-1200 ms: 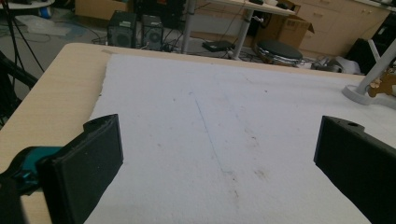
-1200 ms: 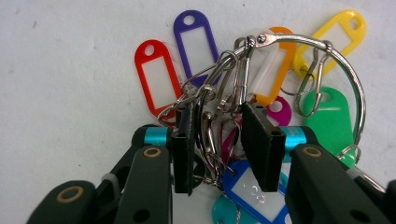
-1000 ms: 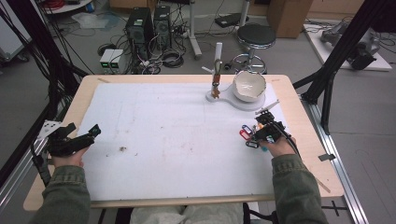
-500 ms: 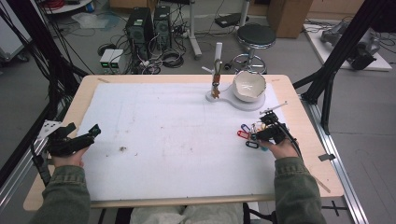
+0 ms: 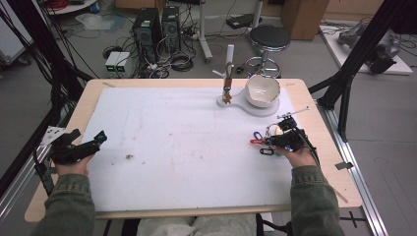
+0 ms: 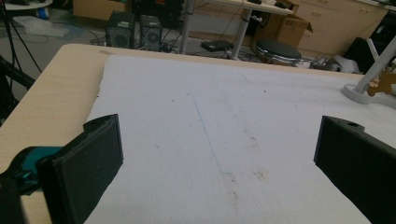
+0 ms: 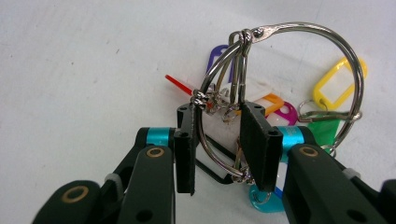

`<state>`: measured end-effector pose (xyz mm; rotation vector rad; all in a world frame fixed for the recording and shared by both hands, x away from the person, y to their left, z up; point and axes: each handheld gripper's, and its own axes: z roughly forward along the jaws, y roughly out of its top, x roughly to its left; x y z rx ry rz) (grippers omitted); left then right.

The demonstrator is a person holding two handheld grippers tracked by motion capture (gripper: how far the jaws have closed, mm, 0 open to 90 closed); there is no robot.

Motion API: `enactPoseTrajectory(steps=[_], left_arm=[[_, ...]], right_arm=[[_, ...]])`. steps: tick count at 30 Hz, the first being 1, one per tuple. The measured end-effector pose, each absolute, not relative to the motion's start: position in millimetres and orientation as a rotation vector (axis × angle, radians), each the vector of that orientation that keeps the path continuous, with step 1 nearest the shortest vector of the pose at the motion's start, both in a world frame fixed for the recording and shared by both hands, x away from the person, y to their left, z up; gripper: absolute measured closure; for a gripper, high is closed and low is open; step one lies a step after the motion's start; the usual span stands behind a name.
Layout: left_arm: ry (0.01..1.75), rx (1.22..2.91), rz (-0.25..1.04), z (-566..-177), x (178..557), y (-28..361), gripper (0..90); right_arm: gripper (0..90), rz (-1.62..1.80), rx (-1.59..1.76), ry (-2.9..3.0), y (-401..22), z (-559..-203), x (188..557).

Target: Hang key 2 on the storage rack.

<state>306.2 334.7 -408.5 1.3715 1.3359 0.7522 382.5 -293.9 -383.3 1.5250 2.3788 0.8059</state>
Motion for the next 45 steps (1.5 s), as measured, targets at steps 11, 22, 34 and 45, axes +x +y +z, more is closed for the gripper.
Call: enactPoseTrajectory(steps=[11, 22, 34, 45], left_arm=[[1.334, 1.377, 0.753, -408.4, 306.9, 334.5, 1.7], [1.334, 1.383, 0.752, -408.1, 307.1, 334.0, 1.7], [1.34, 1.379, 0.754, -407.6, 306.2, 334.2, 1.7], [1.338, 1.372, 0.756, -407.7, 307.2, 334.2, 1.7]], right_arm=[[67.6, 0.829, 1.483, 2.353, -289.9, -376.6, 379.1], [67.6, 0.862, 1.456, 2.311, -284.6, -369.6, 376.3], [67.7, 0.958, 1.391, 2.291, -270.4, -349.7, 372.2], [67.7, 1.002, 1.341, 2.255, -250.8, -324.6, 373.7]])
